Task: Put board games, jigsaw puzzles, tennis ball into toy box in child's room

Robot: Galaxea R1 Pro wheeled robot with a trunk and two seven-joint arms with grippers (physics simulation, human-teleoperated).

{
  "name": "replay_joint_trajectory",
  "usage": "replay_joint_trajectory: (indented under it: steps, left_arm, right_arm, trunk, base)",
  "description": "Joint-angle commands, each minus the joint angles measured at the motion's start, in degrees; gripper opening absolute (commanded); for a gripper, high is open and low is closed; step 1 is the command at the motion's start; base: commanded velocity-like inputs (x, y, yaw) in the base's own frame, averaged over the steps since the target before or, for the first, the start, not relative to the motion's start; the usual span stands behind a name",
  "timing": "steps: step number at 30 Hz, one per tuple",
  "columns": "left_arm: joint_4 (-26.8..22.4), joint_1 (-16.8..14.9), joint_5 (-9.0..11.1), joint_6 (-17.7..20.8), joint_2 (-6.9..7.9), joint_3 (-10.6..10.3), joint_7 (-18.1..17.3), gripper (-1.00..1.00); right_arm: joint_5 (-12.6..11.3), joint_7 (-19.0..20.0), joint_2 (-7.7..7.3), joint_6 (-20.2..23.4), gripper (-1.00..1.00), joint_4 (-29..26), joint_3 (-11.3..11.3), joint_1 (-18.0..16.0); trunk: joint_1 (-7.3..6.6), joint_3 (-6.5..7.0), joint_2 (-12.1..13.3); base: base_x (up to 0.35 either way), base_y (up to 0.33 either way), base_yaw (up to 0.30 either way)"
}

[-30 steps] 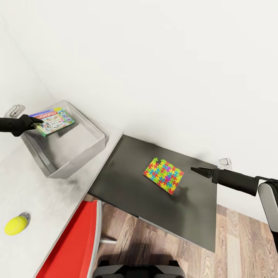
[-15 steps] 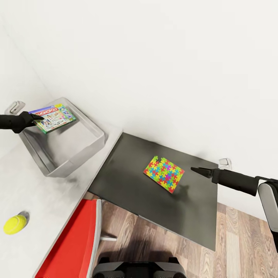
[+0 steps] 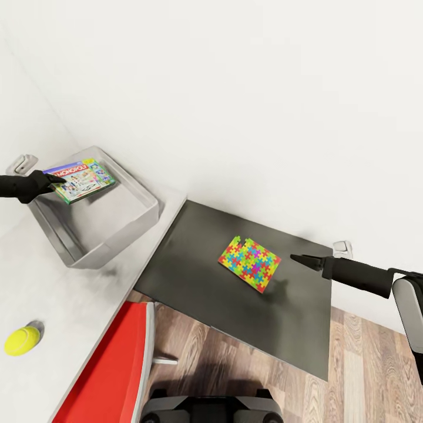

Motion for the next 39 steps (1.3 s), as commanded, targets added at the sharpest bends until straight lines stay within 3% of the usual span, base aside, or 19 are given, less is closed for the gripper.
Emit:
replay_joint_trajectory:
  steps: [1, 39]
  left_arm:
    - [0.0, -0.1, -0.3, 0.1, 0.04, -0.2, -0.5, -1.0]
    - [0.0, -0.1, -0.3, 0.1, -0.11, -0.1, -0.4, -1.0]
  right_arm:
    - [0.2, 0.3, -0.02, 0.2, 1.0, 0.0, 0.0, 0.0]
    - [0.2, 0.3, -0.02, 0.2, 1.0, 0.0, 0.1, 0.0]
  trunk:
    - [0.03, -0.08, -0.1]
    - [0.03, -1.93, -0.1]
  base:
    - [0.0, 0.0, 0.0]
    - [0.0, 0.0, 0.0]
